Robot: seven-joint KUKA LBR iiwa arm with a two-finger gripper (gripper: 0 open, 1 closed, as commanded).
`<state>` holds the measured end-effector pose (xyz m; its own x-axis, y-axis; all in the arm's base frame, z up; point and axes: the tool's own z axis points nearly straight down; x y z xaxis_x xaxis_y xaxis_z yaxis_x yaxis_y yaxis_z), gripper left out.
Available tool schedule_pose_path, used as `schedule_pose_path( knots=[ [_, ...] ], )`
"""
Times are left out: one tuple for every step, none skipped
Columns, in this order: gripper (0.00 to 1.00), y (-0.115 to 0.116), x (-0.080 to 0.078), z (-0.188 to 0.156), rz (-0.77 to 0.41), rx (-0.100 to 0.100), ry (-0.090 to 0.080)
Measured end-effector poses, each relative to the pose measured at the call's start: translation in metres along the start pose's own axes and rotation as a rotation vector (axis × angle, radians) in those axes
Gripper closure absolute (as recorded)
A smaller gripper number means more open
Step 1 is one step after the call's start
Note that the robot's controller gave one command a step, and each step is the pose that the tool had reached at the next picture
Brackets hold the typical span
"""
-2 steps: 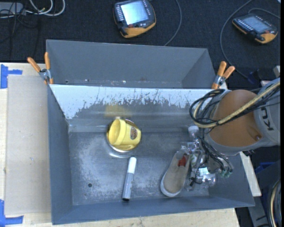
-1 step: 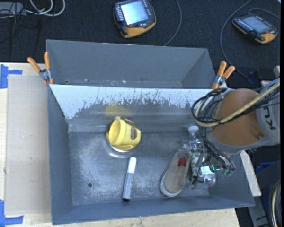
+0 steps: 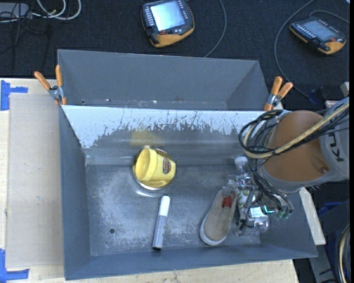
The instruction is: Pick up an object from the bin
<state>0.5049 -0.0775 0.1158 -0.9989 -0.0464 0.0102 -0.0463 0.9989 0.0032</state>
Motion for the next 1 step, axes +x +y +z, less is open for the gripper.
schedule_pose_path(
  knots=[
    [0.0,0.0,0.0,0.0,0.0,0.0,0.0]
  ],
)
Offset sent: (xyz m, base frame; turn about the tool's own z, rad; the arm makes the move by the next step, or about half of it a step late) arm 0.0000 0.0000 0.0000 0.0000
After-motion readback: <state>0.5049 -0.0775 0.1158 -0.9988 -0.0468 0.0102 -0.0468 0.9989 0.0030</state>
